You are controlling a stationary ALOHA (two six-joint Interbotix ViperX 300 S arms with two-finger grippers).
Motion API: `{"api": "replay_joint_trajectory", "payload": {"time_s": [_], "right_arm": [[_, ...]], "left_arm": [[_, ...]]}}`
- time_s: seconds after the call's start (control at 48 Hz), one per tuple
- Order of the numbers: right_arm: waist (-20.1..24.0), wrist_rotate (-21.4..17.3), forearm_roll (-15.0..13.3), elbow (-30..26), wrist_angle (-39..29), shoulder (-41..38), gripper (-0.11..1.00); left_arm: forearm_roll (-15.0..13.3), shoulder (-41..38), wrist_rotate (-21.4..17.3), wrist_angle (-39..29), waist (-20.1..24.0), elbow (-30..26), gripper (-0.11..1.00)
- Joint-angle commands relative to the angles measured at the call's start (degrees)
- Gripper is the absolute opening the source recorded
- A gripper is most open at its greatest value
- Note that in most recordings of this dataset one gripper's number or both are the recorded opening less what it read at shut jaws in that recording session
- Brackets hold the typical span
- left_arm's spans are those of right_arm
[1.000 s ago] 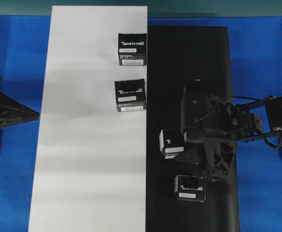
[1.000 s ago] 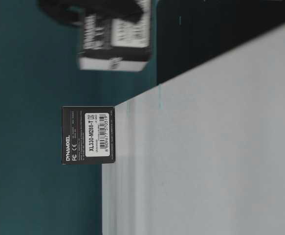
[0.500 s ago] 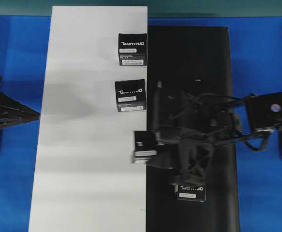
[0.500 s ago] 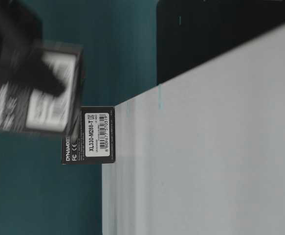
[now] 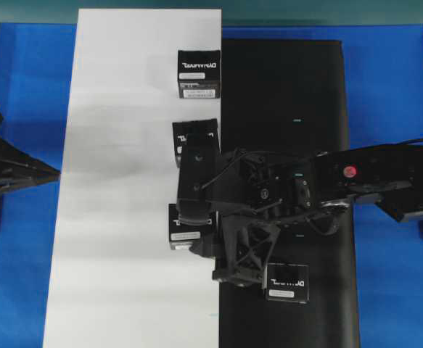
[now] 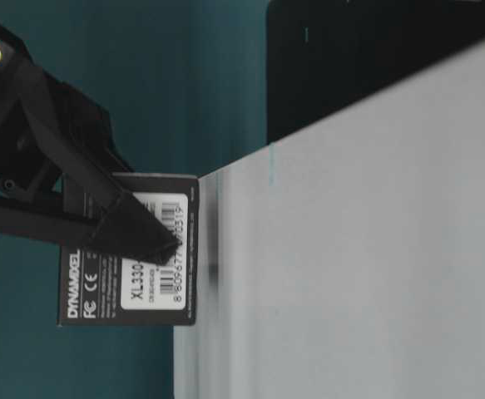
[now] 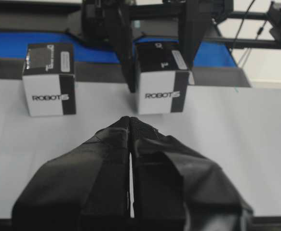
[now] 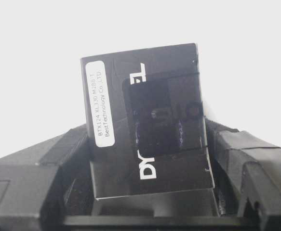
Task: Place the box from the black base onto the white base.
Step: 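Lift the box and carry it left onto the white base, then lower the box onto the white base below the other boxes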
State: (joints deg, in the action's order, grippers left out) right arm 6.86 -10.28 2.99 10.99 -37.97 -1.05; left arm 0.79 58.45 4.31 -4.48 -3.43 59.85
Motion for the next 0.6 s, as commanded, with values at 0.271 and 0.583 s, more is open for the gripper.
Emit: {"api": "replay_joint_trajectory", "payload": {"time_s": [0.271,0.583], "right_arm": [[-1.3,-0.1,-1.2,-0.9,-0.5,-1.1,0.6],[-1.6,-0.1,-1.2,-0.7,-1.8,-1.5,0.6]], "left_arm": [[0.2,-0.4,0.1,0.4,-0.4,-1.2,-0.02],[0.2,-0.4,0.1,0.2,-0.4,-1.2,-0.02]]}}
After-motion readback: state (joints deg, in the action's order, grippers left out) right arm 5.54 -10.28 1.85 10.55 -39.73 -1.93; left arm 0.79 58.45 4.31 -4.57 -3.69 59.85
